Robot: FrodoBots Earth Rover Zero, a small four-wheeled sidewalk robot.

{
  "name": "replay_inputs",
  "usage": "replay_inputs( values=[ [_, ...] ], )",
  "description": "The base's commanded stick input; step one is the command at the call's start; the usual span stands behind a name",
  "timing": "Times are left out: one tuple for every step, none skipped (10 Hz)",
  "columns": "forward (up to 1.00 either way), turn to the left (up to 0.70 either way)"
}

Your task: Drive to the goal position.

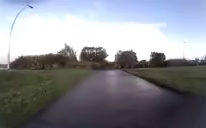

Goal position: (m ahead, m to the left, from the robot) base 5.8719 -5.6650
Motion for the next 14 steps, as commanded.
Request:
replay_inputs(
  values=[
    [0.45, 0.00],
    [0.45, 0.00],
    [0.45, 0.00],
    [0.45, 0.00],
    [0.45, 0.00],
    [0.45, 0.00],
    [0.45, 0.00],
    [0.45, 0.00],
    [0.45, 0.00],
    [0.45, -0.19],
    [0.45, -0.27],
    [0.45, -0.27],
    [0.45, -0.27],
    [0.45, -0.27]
  ],
)
